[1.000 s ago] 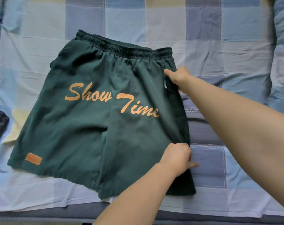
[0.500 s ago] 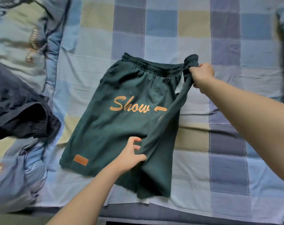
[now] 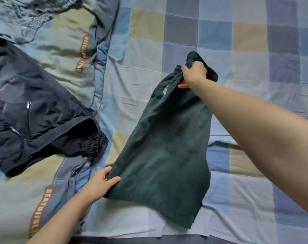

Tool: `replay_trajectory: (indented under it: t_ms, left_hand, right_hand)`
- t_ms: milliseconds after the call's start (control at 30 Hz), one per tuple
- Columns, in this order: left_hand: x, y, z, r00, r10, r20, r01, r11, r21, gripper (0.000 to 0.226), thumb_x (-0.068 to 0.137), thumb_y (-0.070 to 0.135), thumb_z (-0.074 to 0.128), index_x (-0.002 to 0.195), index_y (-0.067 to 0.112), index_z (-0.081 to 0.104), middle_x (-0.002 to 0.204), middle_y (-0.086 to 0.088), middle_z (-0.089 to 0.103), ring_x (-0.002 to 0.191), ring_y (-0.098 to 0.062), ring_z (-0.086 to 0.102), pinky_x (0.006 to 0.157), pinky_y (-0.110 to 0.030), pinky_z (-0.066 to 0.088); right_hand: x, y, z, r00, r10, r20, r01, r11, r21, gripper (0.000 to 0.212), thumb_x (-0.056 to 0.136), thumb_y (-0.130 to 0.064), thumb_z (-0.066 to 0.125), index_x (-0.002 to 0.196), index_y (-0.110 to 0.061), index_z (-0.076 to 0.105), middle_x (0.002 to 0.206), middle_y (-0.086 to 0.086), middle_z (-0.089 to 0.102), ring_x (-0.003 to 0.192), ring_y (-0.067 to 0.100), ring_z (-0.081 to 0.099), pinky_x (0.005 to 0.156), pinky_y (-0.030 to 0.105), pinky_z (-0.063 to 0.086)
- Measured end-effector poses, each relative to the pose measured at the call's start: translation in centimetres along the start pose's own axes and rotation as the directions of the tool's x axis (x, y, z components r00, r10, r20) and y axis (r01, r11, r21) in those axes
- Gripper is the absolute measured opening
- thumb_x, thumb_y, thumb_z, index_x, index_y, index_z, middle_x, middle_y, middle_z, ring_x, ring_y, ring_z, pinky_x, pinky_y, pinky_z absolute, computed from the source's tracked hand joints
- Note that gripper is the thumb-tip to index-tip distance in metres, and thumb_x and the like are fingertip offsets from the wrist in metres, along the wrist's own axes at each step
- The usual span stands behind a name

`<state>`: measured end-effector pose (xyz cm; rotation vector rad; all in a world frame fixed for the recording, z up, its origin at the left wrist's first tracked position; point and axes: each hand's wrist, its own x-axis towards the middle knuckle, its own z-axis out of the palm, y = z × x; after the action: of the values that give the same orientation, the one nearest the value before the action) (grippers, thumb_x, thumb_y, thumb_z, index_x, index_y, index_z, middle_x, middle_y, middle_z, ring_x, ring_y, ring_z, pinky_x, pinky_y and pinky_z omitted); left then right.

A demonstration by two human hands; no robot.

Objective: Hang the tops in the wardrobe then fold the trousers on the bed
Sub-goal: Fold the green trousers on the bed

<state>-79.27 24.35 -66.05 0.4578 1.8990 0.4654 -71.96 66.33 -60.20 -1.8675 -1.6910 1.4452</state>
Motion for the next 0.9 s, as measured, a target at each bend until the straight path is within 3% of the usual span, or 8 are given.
replay_trajectory:
  t_ms: [167, 233, 333, 467, 533, 633, 733, 900]
  left_hand:
    - [2.0, -2.4, -0.4, 0.989, -0.056, -0.135, 0.083, 0.976, 0.200, 0.026, 0.085, 0.022, 0.071, 0.072, 0.009, 0.054, 0.066, 0.002, 0.050, 0.062, -0.013, 0.044, 0.057, -0.026, 0.034]
    - [2.4, -2.4, 0.0, 0.988, -0.048, -0.144, 0.078, 0.974, 0.214, 0.015, 0.088, 0.022, 0.067, 0.077, 0.020, 0.056, 0.071, 0.011, 0.058, 0.069, -0.009, 0.052, 0.055, -0.016, 0.035]
    - [2.8, -2.0, 0.6, 0.987, -0.071, -0.147, 0.101, 0.971, 0.214, 0.012, 0.091, 0.022, 0.061, 0.101, 0.026, 0.061, 0.089, 0.011, 0.063, 0.086, -0.014, 0.056, 0.066, -0.023, 0.040]
    - [2.9, -1.3, 1.0, 0.984, 0.014, -0.178, 0.036, 0.961, 0.274, 0.014, 0.089, 0.023, 0.063, 0.102, 0.019, 0.058, 0.099, 0.005, 0.060, 0.091, -0.017, 0.055, 0.075, -0.032, 0.042]
    - [3.0, -0.6, 1.3, 0.979, 0.059, -0.196, -0.020, 0.980, 0.197, 0.013, 0.089, 0.025, 0.065, 0.094, 0.017, 0.055, 0.094, 0.005, 0.061, 0.088, -0.016, 0.057, 0.076, -0.036, 0.046]
    - [3.3, 0.0, 1.6, 0.978, -0.016, -0.208, 0.017, 1.000, 0.003, 0.034, 0.091, 0.032, 0.065, 0.072, 0.011, 0.047, 0.068, 0.002, 0.053, 0.065, -0.016, 0.049, 0.063, -0.033, 0.040]
    - [3.9, 0.4, 1.9, 0.983, -0.085, -0.160, 0.064, 0.989, -0.131, 0.038, 0.093, 0.035, 0.062, 0.067, 0.014, 0.044, 0.066, -0.003, 0.037, 0.065, -0.017, 0.037, 0.061, -0.033, 0.028]
    - [4.1, 0.2, 1.5, 0.988, -0.110, -0.108, 0.085, 0.974, -0.210, 0.017, 0.091, 0.027, 0.067, 0.078, 0.016, 0.070, 0.070, 0.011, 0.069, 0.069, -0.011, 0.061, 0.060, -0.023, 0.045]
  right_hand:
    - [1.5, 0.4, 3.3, 0.999, -0.012, -0.030, 0.008, 0.992, -0.125, 0.015, 0.097, -0.018, 0.051, 0.105, -0.005, 0.051, 0.115, 0.011, 0.050, 0.097, 0.033, 0.061, 0.049, 0.035, 0.058]
    - [2.0, 0.7, 4.2, 0.992, -0.059, 0.109, 0.070, 0.992, -0.105, 0.039, 0.094, -0.025, 0.056, 0.128, -0.009, 0.047, 0.121, 0.006, 0.050, 0.105, 0.024, 0.057, 0.061, 0.031, 0.059]
    - [1.8, 1.4, 4.4, 0.941, -0.075, 0.331, 0.109, 0.990, -0.085, 0.051, 0.090, -0.029, 0.060, 0.137, -0.015, 0.046, 0.122, 0.000, 0.054, 0.111, 0.016, 0.053, 0.082, 0.034, 0.055]
    - [1.3, 5.3, 1.2, 0.991, -0.130, -0.031, 0.124, 0.979, -0.160, 0.026, 0.088, -0.024, 0.054, 0.111, -0.016, 0.064, 0.108, 0.000, 0.066, 0.105, 0.018, 0.059, 0.094, 0.029, 0.046]
    - [-0.5, 9.7, -1.7, 0.964, -0.015, -0.265, -0.024, 0.990, -0.142, 0.026, 0.090, -0.020, 0.050, 0.112, -0.011, 0.058, 0.114, 0.006, 0.064, 0.108, 0.024, 0.057, 0.089, 0.025, 0.041]
    - [-5.6, 18.2, -4.6, 0.890, 0.233, -0.392, -0.268, 0.963, -0.038, 0.021, 0.092, -0.021, 0.050, 0.107, -0.006, 0.052, 0.115, 0.016, 0.061, 0.109, 0.032, 0.055, 0.094, 0.037, 0.042]
    - [-12.7, 24.5, -5.0, 0.887, 0.380, -0.262, -0.397, 0.918, -0.014, 0.025, 0.098, -0.034, 0.045, 0.095, -0.010, 0.050, 0.100, 0.015, 0.061, 0.097, 0.030, 0.057, 0.086, 0.037, 0.041]
    - [-19.0, 26.9, -2.9, 0.871, 0.467, 0.154, -0.486, 0.864, 0.131, 0.031, 0.095, -0.039, 0.054, 0.110, -0.012, 0.060, 0.107, -0.004, 0.066, 0.098, 0.015, 0.063, 0.083, 0.031, 0.048]
